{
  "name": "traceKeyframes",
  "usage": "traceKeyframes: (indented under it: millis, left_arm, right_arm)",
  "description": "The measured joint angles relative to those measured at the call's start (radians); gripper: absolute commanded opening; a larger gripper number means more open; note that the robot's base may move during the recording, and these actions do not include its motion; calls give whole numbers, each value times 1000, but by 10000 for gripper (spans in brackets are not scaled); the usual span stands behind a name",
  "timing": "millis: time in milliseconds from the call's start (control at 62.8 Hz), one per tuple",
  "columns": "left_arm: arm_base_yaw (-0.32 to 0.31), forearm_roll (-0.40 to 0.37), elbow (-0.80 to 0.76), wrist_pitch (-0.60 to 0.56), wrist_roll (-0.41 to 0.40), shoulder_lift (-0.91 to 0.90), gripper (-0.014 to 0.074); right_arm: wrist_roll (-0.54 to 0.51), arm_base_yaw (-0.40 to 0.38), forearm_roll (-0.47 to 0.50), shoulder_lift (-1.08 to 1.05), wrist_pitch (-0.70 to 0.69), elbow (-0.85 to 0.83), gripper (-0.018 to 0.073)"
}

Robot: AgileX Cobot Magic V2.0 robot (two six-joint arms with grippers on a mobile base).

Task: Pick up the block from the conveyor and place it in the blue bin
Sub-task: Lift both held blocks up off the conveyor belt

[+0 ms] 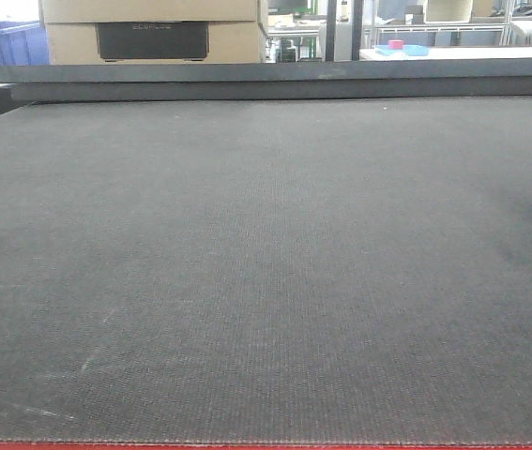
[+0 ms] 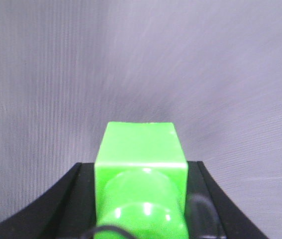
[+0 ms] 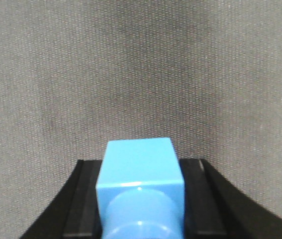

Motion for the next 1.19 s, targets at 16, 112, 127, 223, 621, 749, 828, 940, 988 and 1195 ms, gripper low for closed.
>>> traceKeyframes:
  millis: [16,112,127,223,621,749,828,940,988,1195]
  left_arm:
    - [0,-8,0,-9,9,-8,-111]
    - [-2,-60,-1,-79,56,-61,-111]
    - [-4,-66,-1,-90,61,-71,-111]
    - [-26,-86,-2,-166,79,-142,-111]
    - [-122,-108,80,-454,92,-466,-111]
    - [-122,-113,179,-551,93,-558,-111]
    - [-122,-113,240,-587,93,-619,-111]
    - [-122,-89,290,-604,93,-692,-111]
    - [-122,-66,296,-609,93,-718,-111]
    - [-122,-40,299,-704,93,-797,-111]
  right_arm:
    - [-5,0,0,-3,-5,0,-168]
    - [-50,19,0,-16,-31,0,-168]
    - [-63,23,0,-20,-35,0,-168]
    - [-81,54,2,-63,-77,4,-168]
    - [-94,87,24,-380,-479,225,-160]
    - [-94,87,24,-493,-568,309,-160]
    - [-94,87,26,-566,-623,351,-162]
    - [-94,87,26,-677,-677,379,-162]
    - [-94,87,26,-708,-695,379,-162]
    - [-94,87,26,-813,-808,381,-162]
